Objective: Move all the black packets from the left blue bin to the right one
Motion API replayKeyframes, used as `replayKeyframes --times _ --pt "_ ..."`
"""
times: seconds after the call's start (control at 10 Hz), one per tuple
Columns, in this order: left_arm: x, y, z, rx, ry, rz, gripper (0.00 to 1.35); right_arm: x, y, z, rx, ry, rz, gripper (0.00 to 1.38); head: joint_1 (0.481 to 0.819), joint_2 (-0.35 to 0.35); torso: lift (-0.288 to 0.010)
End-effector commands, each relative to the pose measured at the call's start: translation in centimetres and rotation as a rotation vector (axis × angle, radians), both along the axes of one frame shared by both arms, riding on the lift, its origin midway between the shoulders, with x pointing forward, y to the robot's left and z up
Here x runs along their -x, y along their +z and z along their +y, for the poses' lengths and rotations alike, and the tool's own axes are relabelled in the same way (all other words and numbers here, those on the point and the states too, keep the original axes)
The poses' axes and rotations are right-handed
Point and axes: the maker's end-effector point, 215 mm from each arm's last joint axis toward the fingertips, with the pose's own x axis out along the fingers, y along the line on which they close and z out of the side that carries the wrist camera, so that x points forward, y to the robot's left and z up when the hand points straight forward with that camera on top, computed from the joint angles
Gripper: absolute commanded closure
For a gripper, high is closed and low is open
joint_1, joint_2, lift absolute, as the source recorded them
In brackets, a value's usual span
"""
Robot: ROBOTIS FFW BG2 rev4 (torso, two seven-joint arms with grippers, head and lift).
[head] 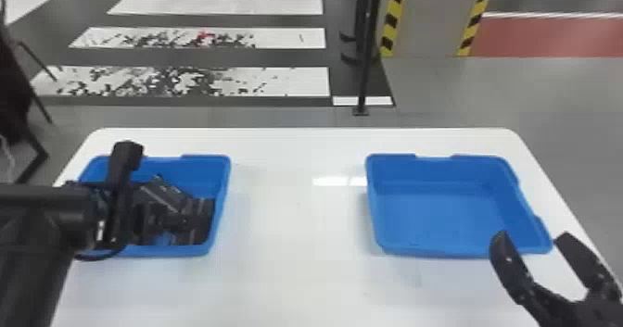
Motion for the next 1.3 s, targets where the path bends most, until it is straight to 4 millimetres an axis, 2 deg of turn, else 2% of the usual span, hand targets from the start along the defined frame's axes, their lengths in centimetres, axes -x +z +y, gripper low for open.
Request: replayKeyframes --times 0.0,0.1,0.2,0.3,0.4,0.5,0.6,0.7,0.9,1.0,1.1,1.2 --pt "0.7 -0.5 -0.8 0.020 0.000 0.032 0.47 0.0 -0.1 0.0 -0.004 -0.001 0.001 0.11 0.695 0.000 -0.138" --pt "1.2 -0.7 -0.9 0.022 0.005 0.056 0.47 -0.1 -0.1 0.1 -0.007 0.000 0.000 0.11 0.695 -0.006 -0.138" --pt "1.4 -0.8 -0.6 0.014 0.006 0.063 0.54 -0.1 -0.1 0.1 -0.009 0.000 0.000 0.11 0.695 -0.009 -0.138" --pt "1.3 -0.8 0.6 -0.005 0.021 0.062 0.90 0.0 -0.2 0.0 -0.011 -0.001 0.002 0.11 0.695 -0.011 -0.138" --pt "1.5 -1.0 1.8 -0.024 0.043 0.065 1.16 0.0 -0.2 0.0 -0.019 -0.001 0.003 0.11 0.695 -0.006 -0.138" --pt "1.3 -0.7 2.4 -0.018 0.055 0.052 1.21 0.1 -0.2 0.0 -0.031 -0.002 0.002 0.11 0.695 0.010 -0.138" --pt "0.6 0.3 2.7 -0.012 0.044 0.021 1.22 0.2 -0.1 0.1 -0.030 0.001 0.000 0.11 0.695 0.022 -0.138" --pt "0.2 2.0 2.9 -0.006 0.031 -0.011 1.21 0.2 0.0 0.1 -0.030 0.002 0.000 0.11 0.695 0.026 -0.138" --pt "0.7 5.7 4.3 -0.006 0.055 -0.082 1.22 0.2 0.4 0.2 -0.030 0.008 -0.009 0.11 0.695 0.040 -0.138" --pt "1.3 7.4 3.9 0.020 0.051 -0.119 1.22 0.1 0.9 0.5 -0.034 0.019 -0.017 0.11 0.695 0.046 -0.138" --pt "2.1 8.7 2.0 0.058 0.011 -0.151 1.21 -0.1 1.4 1.3 -0.041 0.048 -0.013 0.11 0.695 0.057 -0.138" --pt "3.2 9.5 -1.0 0.113 -0.045 -0.170 1.21 -0.6 1.7 2.5 -0.065 0.087 -0.010 0.10 0.695 0.056 -0.138"
